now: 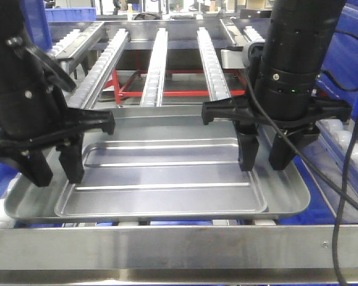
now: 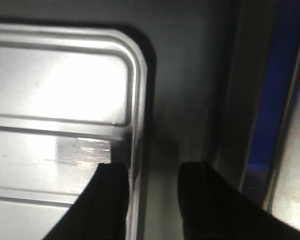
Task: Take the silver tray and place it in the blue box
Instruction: 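Close both grippers on the tray's raised edges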
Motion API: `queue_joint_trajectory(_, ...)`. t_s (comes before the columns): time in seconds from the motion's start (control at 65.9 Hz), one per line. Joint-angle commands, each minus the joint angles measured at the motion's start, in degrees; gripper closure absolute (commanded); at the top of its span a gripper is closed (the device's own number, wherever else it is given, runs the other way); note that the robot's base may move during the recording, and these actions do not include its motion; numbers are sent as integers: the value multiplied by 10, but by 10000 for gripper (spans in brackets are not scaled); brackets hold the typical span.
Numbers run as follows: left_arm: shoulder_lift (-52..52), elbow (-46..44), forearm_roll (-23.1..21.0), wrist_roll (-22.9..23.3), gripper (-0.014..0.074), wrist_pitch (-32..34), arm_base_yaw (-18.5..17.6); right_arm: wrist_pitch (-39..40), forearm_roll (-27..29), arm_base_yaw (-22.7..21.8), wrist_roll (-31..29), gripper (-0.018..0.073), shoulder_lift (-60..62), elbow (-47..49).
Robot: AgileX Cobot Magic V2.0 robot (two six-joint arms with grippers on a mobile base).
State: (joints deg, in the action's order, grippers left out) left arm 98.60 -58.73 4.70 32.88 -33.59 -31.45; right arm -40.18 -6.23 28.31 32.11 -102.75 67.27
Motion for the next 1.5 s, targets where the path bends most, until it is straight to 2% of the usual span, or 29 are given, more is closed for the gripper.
queue_joint_trajectory(0.0,-20,-16,4,6,417,17,-3,21,-3,1,0,186,19,12)
queue_joint_trajectory(0.759,-17,-16,0,6,418,30,-3,18,-1,1,0,189,-1,12)
queue_joint_trajectory(0.85,-17,-16,0,6,456,30,-3,18,-1,1,0,246,-1,12)
queue_joint_trajectory(1.047,-17,-16,0,6,709,40,-3,22,-1,1,0,508,-1,12)
queue_joint_trajectory(1.306,-45,-16,-6,6,692,25,-3,15,0,6,0,507,37,13)
queue_joint_trajectory(1.412,-87,-16,-22,10,692,-20,-6,-5,0,15,20,507,84,12)
queue_joint_trajectory(1.488,-123,-15,-12,29,692,-49,-21,-20,-13,31,45,505,118,6)
